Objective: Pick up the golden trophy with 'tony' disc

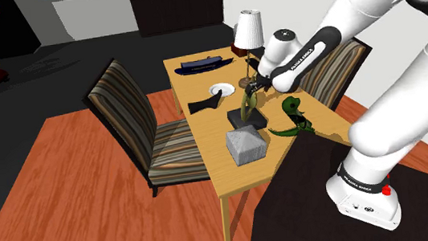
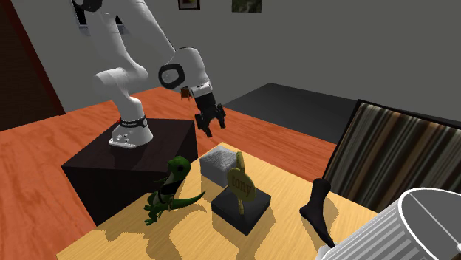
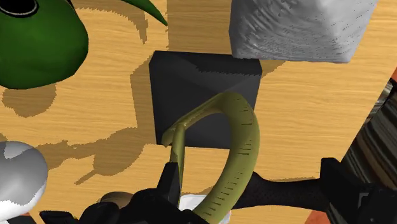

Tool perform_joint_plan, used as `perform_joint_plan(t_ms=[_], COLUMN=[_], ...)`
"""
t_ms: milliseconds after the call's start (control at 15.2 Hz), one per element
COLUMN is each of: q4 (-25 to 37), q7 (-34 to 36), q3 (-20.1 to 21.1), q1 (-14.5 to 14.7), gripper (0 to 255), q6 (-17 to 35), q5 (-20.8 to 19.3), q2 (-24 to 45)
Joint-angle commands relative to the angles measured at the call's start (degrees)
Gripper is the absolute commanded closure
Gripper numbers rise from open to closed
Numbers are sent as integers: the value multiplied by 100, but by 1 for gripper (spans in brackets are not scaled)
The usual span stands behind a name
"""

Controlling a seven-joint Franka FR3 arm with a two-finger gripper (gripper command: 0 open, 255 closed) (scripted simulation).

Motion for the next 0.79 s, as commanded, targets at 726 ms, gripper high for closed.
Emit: perform_joint_plan(t_ms=[726], q4=[2852], q7=[7803], q3=[-1952], q1=[437], gripper=[0], q6=[1369], q5=[-7970], q2=[2856])
